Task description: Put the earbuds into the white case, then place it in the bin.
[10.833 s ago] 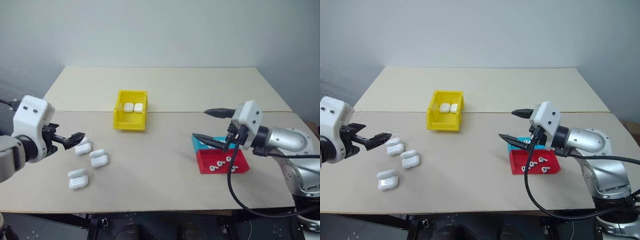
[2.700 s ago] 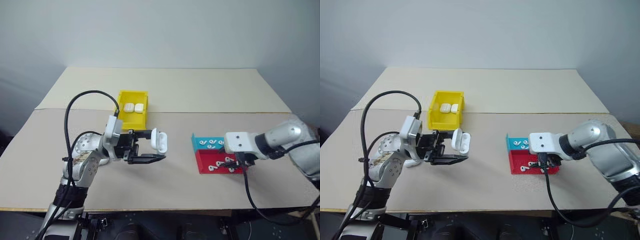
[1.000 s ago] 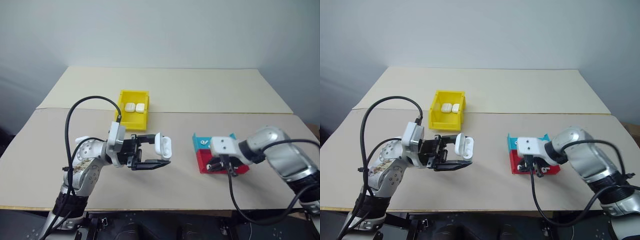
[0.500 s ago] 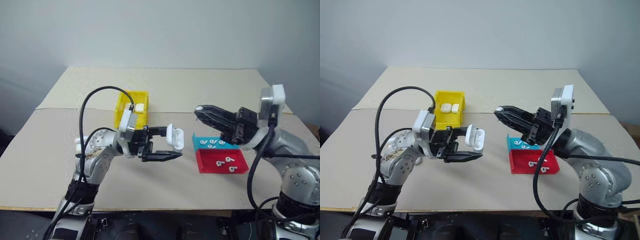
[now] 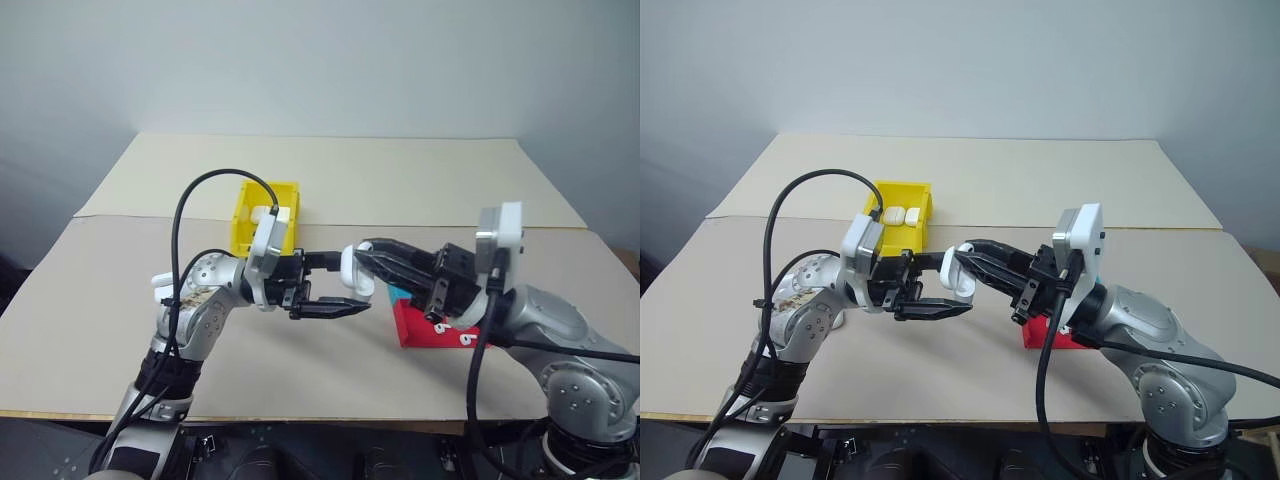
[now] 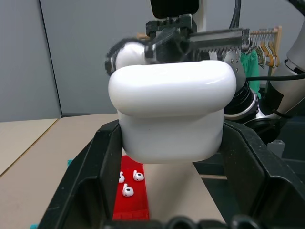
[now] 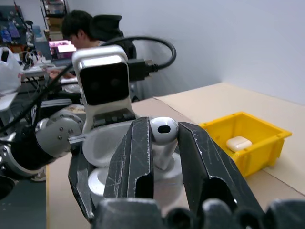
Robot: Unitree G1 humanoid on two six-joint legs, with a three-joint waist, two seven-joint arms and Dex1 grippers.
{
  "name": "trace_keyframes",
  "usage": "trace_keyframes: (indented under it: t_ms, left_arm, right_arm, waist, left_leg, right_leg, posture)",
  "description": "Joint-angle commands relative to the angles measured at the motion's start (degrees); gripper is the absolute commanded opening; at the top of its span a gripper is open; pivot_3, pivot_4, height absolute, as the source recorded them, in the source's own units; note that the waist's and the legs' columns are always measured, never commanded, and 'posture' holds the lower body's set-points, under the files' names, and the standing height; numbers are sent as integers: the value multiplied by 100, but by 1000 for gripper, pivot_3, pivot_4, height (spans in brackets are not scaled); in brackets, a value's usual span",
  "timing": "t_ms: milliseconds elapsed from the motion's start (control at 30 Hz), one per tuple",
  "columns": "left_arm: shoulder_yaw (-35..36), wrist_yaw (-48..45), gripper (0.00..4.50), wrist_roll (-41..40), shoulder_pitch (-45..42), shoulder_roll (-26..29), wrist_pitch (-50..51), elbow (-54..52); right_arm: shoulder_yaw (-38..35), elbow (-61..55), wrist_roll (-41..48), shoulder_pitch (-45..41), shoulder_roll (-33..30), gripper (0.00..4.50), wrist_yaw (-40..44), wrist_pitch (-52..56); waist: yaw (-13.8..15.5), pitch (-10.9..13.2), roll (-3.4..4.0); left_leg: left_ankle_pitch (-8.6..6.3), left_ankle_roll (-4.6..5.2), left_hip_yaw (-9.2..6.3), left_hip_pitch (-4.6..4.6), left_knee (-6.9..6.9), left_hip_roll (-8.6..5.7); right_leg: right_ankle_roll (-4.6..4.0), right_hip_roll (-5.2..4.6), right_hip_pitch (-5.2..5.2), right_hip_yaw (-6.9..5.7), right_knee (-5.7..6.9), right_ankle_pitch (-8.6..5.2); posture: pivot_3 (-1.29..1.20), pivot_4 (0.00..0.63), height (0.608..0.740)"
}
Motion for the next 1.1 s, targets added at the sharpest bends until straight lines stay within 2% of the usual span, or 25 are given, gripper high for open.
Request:
trace_keyframes:
  t_ms: [33,233,467,600,667,767,867,933,1000,1100]
  left_arm:
    - [152,35,2784,-111,30,-22,-102,-264]
    - [191,84,2784,-67,63,-49,-225,-282]
    - [231,123,2784,34,6,-97,-363,-156]
    - [263,67,2784,76,-35,-73,-446,-65]
    - [278,55,2784,84,-33,-45,-468,-43]
    - [328,49,2784,102,-8,34,-488,-3]
    - [408,40,2784,49,55,125,-445,1]
    - [432,64,2784,68,131,145,-472,-42]
    - [451,118,2784,76,187,138,-473,-93]
    - [510,216,2784,72,328,154,-490,-251]
  right_arm:
    - [9,35,-112,36,-116,588,47,-279]
    - [203,105,-289,72,-325,588,307,-526]
    - [348,175,-319,76,-589,2842,753,-794]
    - [154,282,77,-406,-638,4138,673,-648]
    - [-19,494,127,-734,-734,4138,630,-659]
    - [-258,1128,-41,-1254,-1198,4138,930,-741]
    - [304,2130,-1087,-1784,-2178,4138,2126,-1334]
    - [1278,2997,-2402,-2207,-2758,4138,3203,-2494]
    - [2163,3977,-3573,-2796,-2885,4138,3866,-3654]
    - [3324,6253,-5100,-4123,-2409,4138,4571,-5478]
  waist:
    - [-2,0,0]
    - [0,0,0]
    - [1,0,0]
    - [-11,0,0]
    - [-9,0,0]
    - [0,0,0]
    - [17,1,0]
    - [-6,2,3]
    - [-59,2,3]
    - [-197,4,5]
  left_leg:
    - [0,0,0,0,0,0]
    - [0,0,0,0,0,0]
    - [0,1,0,-1,0,0]
    - [0,1,0,0,0,1]
    - [0,1,0,1,0,1]
    - [0,1,0,1,0,1]
    - [-1,2,2,-3,0,0]
    - [-3,6,7,-5,1,0]
    - [-5,9,10,-1,-1,3]
    - [-5,8,17,5,0,5]
  right_leg:
    - [0,0,-1,0,0,0]
    - [0,0,0,0,-1,0]
    - [0,0,0,0,-2,0]
    - [0,0,-1,0,-1,0]
    - [0,1,0,0,-1,0]
    - [0,1,0,0,-2,0]
    - [0,0,0,-2,-6,0]
    - [0,-1,-5,2,-8,0]
    - [1,1,-4,5,-11,-1]
    - [2,5,-10,16,-3,-1]
  posture:
    - [0,150,740]
    - [0,150,740]
    - [0,150,740]
    - [0,150,740]
    - [0,150,740]
    - [0,150,740]
    - [0,150,740]
    - [0,150,740]
    - [0,150,740]
    - [0,150,740]
